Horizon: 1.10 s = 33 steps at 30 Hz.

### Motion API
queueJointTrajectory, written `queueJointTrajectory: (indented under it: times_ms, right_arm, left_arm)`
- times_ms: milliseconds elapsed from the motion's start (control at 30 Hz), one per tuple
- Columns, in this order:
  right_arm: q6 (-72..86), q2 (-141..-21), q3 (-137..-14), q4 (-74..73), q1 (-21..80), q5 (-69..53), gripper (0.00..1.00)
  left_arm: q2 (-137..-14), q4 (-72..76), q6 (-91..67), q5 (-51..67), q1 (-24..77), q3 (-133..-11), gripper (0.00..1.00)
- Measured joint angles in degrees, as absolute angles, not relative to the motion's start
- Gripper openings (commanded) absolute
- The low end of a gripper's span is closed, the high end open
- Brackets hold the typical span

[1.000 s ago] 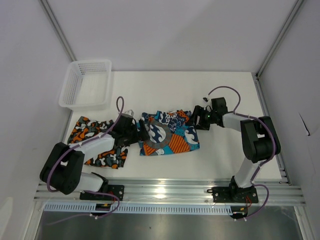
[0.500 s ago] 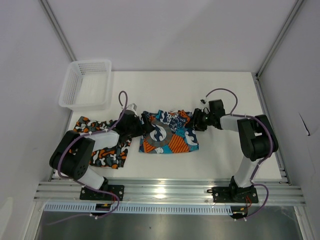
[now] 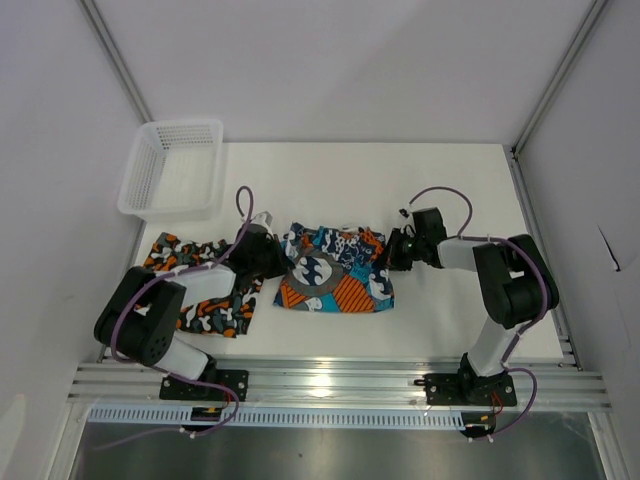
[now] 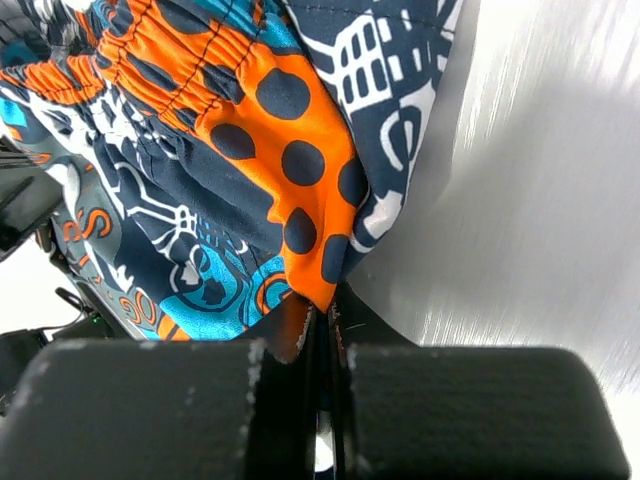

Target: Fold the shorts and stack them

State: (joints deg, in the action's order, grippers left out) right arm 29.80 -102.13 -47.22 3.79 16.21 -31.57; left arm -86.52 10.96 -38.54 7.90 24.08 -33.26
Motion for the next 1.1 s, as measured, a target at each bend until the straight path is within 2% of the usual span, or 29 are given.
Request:
queueJointTrajectory:
  times_ms: [267, 467, 1100]
  right_arm:
    - [30.7, -95.6, -47.3, -4.5, 20.1, -24.9, 0.00]
    - [32.3, -92.7, -50.8, -10.6, 25.8, -19.3, 0.00]
    - [40.8, -91.4, -62.8, -14.9, 43.2, -5.3, 0.00]
  left_arm:
    - [-77.5, 5.2, -35.6, 8.4, 24.5, -33.5, 0.00]
    - [-75.4, -3.8, -33.8, 7.9, 25.4, -37.6, 0.00]
    - [-66.5, -30.2, -31.1, -0.6, 25.4, -49.2, 0.00]
